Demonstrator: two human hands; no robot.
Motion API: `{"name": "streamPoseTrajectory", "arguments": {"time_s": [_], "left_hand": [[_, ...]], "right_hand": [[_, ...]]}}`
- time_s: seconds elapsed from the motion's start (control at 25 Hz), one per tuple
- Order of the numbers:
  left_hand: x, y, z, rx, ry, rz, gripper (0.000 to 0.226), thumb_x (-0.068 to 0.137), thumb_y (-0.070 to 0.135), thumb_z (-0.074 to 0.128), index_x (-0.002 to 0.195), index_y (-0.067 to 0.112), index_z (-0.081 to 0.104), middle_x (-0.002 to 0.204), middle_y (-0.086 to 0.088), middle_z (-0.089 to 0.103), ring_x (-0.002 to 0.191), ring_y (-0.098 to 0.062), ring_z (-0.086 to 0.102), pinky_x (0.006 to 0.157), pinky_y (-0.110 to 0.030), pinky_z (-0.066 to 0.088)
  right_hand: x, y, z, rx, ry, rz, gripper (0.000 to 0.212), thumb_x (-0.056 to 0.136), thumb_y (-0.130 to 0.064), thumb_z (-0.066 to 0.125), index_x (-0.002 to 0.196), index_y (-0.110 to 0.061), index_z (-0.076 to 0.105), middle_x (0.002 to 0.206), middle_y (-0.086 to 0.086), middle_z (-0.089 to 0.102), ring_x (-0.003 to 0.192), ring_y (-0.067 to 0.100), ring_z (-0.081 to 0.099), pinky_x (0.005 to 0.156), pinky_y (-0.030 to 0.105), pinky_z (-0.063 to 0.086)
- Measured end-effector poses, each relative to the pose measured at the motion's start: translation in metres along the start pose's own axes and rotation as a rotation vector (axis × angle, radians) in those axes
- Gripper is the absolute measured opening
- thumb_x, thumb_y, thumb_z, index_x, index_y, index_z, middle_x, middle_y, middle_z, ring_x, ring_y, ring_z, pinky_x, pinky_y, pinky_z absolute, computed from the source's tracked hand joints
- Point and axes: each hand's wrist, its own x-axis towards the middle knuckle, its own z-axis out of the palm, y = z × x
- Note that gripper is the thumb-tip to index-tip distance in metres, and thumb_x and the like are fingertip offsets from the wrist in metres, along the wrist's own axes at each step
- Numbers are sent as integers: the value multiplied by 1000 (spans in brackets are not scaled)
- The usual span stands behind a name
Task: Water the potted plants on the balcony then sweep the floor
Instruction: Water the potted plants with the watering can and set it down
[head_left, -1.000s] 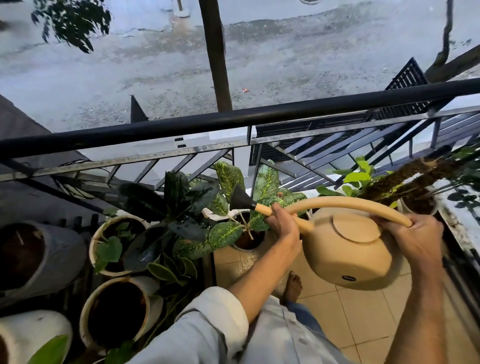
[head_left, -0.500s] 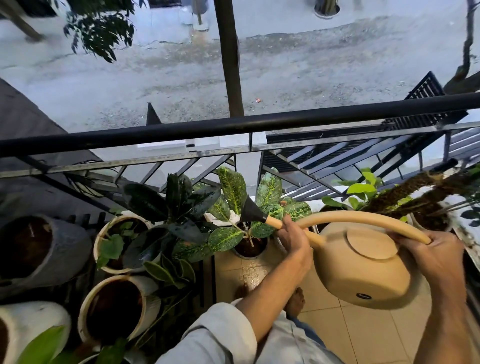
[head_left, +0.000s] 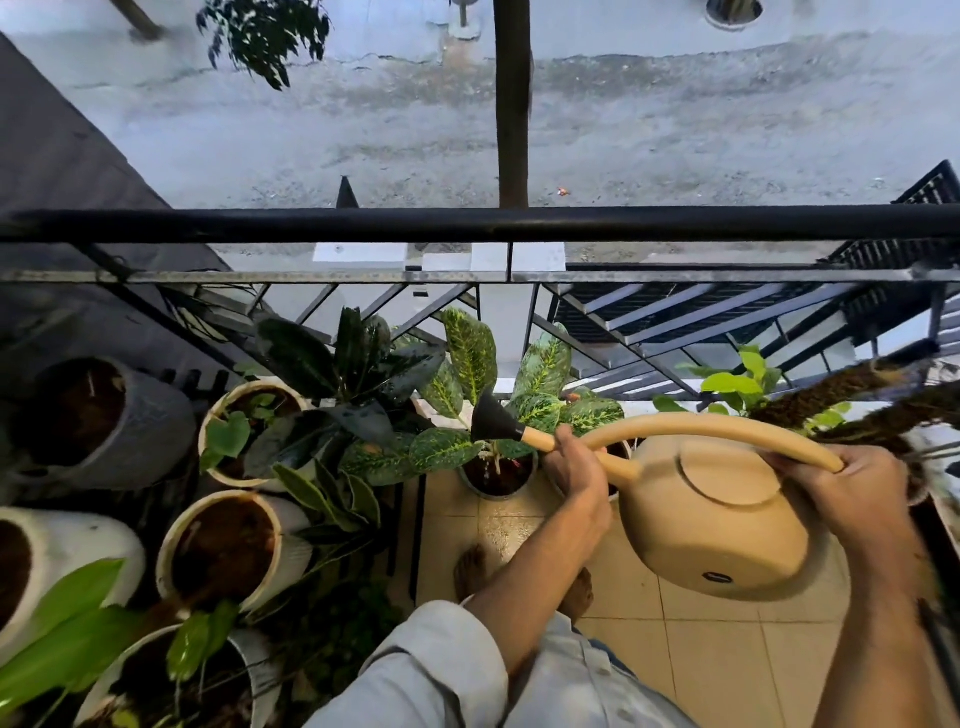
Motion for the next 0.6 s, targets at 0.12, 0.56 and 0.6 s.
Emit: {"name": "streamPoseTrajectory", "arguments": {"time_s": [0.12,0.56,0.6], "left_hand": [[2,-4,3,-25,31,7,44,108,46,42,134,10,45,95,-7,65,93,-21,64,83,-34,50],[6,-8,23,-53,18,17,48,105,52,41,131,11,46,107,-11,67,106,-28,66,86,-38,49],[6,-8,26,-57,13,18,46,105,52,42,130,13,46,104,-9,66,107,-28,67,89,-39,50]], "right_hand": [[9,6,-3,-25,-17,-56,19,77,-21,93,69,-24,76,53,-17,68,66,21,62,51,23,49],[24,16,-15,-33,6,-120,16,76,-29,93,78,-18,82,65,-5,76,76,29,74,65,40,55],[26,17,-18,-24,5,-123,16,77,-28,93,80,-16,82,66,-6,76,76,29,74,64,37,57]]}}
